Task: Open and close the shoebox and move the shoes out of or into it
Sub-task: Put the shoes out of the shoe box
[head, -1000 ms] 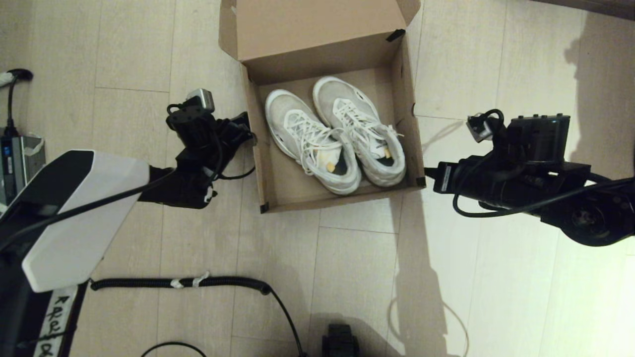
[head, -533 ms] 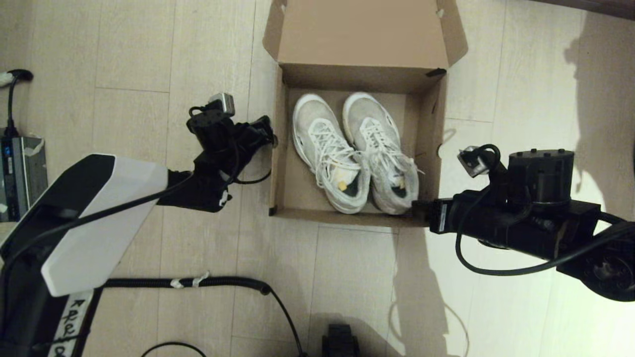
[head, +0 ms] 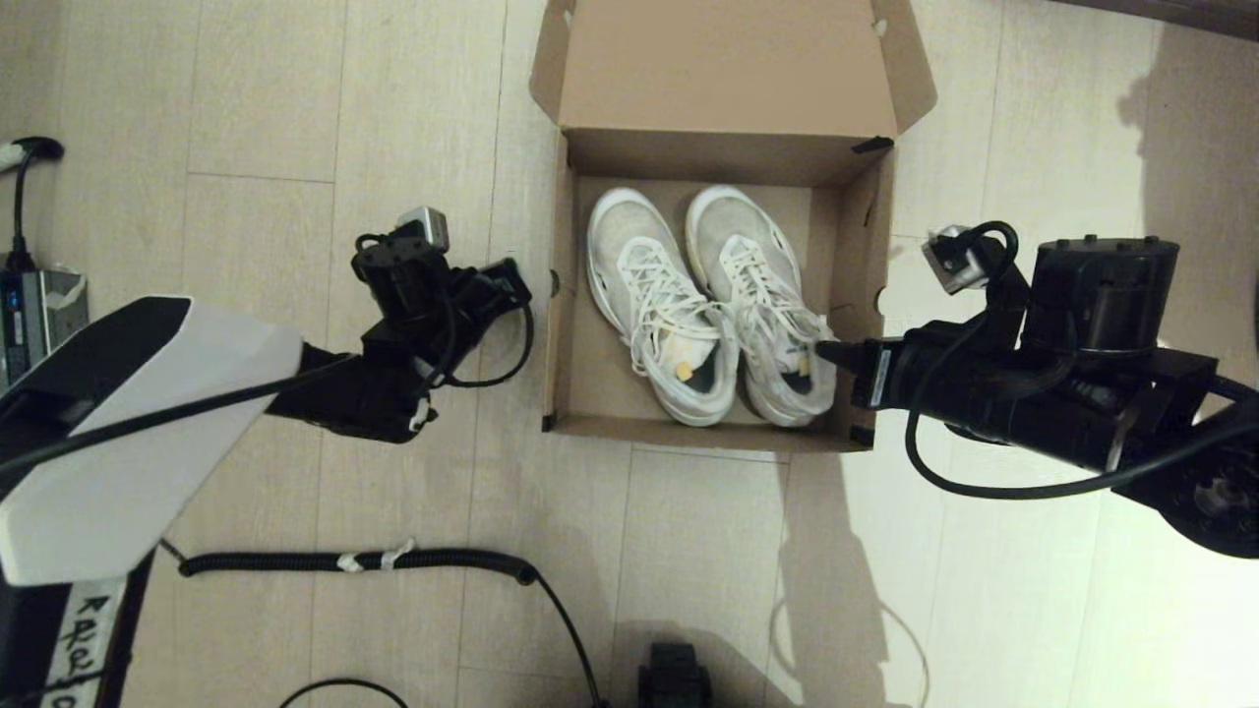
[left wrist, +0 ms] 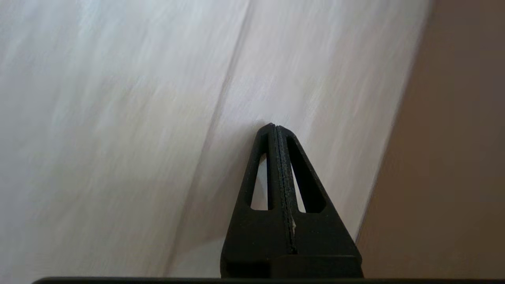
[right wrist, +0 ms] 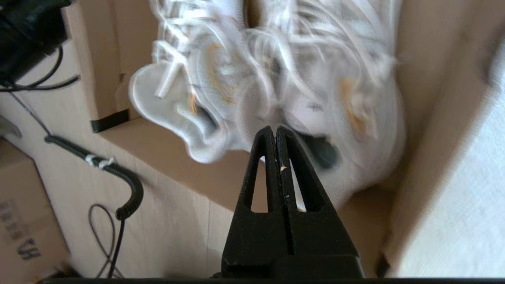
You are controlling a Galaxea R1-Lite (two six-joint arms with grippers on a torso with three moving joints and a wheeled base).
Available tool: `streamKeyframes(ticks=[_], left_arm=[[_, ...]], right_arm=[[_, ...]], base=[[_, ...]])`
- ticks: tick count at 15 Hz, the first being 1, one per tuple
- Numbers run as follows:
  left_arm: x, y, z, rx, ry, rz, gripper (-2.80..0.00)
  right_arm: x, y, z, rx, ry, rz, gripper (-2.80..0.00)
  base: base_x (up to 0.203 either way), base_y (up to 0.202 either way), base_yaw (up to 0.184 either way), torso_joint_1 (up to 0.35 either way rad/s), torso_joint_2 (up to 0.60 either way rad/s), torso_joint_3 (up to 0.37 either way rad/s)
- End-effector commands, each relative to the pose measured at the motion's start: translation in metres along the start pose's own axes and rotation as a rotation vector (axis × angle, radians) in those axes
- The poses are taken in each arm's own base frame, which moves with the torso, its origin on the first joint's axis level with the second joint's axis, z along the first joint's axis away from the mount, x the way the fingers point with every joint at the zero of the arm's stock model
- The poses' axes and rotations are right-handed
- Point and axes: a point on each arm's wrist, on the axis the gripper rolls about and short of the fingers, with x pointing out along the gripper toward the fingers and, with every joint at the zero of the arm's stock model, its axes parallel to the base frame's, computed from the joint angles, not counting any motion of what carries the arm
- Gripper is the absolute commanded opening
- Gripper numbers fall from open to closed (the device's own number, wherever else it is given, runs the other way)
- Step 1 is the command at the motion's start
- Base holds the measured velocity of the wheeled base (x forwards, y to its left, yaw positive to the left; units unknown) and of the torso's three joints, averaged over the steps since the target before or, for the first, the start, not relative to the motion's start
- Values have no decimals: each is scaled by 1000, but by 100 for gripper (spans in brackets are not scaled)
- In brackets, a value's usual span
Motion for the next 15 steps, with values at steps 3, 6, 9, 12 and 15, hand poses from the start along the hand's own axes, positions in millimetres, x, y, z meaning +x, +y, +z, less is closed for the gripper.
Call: streamKeyframes(ticks=[3, 6, 9, 12, 15], left_arm=[[-34, 17, 42, 13, -31, 54, -280], [-64, 28, 58, 21, -14, 100, -280], [-96, 30, 57, 35, 23, 120, -280], [-106, 32, 51, 73, 27, 121, -280], [-111, 32, 52, 73, 31, 125, -280]], right_arm=[[15, 1, 1, -69, -15, -53, -280], [15, 4, 2, -80, -24, -50, 0], [16, 18, 3, -85, -60, -14, 0], [19, 37, -2, -85, -53, 39, 0], [42, 48, -23, -120, -51, -8, 0]], base=[[0, 0, 0, 0, 0, 0], [0, 0, 0, 0, 0, 0], [0, 0, 0, 0, 0, 0], [0, 0, 0, 0, 0, 0], [0, 0, 0, 0, 0, 0]])
